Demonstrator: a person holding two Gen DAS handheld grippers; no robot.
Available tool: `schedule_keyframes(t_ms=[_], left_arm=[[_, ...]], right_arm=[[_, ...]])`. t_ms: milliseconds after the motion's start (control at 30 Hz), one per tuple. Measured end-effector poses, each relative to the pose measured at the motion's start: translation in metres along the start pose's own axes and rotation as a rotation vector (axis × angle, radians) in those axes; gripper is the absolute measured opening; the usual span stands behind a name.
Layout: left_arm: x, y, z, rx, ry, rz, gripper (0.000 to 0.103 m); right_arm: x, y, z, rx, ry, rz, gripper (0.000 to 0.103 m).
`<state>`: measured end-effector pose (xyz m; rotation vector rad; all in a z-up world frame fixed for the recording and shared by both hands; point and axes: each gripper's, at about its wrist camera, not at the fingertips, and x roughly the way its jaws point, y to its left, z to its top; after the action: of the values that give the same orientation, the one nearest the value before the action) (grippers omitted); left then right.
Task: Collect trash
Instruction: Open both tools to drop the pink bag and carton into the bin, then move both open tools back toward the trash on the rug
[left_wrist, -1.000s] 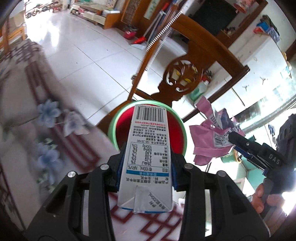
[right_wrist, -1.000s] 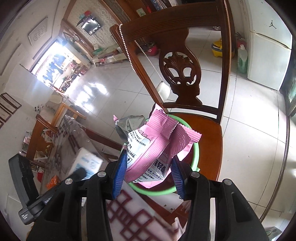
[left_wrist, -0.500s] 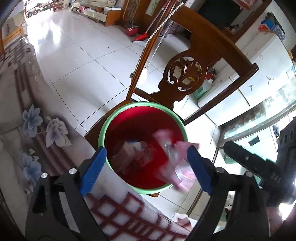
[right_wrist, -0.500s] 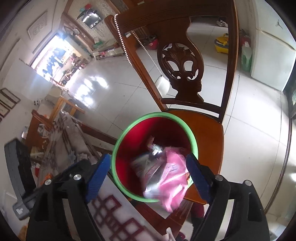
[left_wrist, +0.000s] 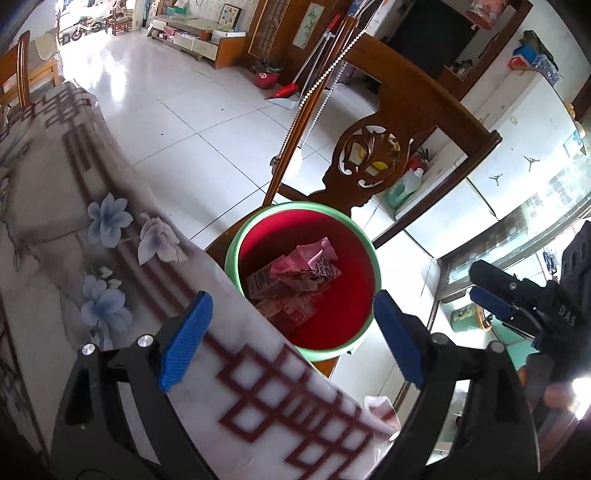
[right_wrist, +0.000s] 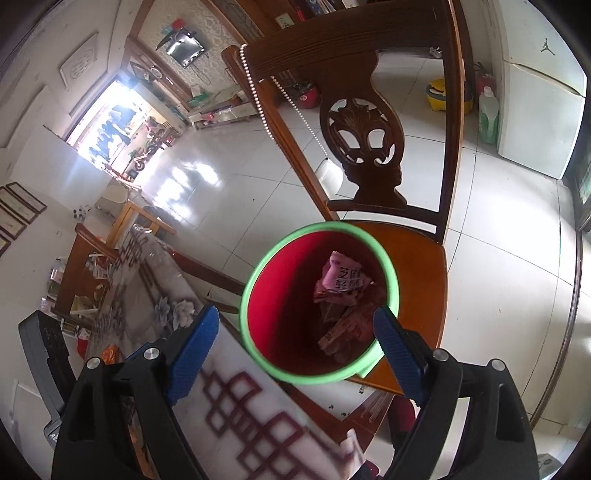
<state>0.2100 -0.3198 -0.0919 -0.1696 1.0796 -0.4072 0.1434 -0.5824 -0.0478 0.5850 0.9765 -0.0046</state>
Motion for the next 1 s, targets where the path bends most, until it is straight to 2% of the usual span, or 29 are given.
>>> schedule_keyframes(t_ms=[500, 733, 1000], left_arm=[[-0.033, 0.002, -0.025, 0.056, -0.029, -0.009, 0.086], [-0.047, 0.006, -0.041, 0.038, -0.04, -0.019, 0.086], [-0.08, 0.033, -0.057, -0.031, -0.095, 0.004, 0.086]], right_arm=[[-0.014, 0.012, -0.035, 0.022, 0.0, 0.013, 0.083], [-0.016, 0.02, -0.048, 0.015, 0.006, 0.023, 0.083], [-0.012, 0.047, -0.057, -0.042, 0.02, 0.032, 0.083]])
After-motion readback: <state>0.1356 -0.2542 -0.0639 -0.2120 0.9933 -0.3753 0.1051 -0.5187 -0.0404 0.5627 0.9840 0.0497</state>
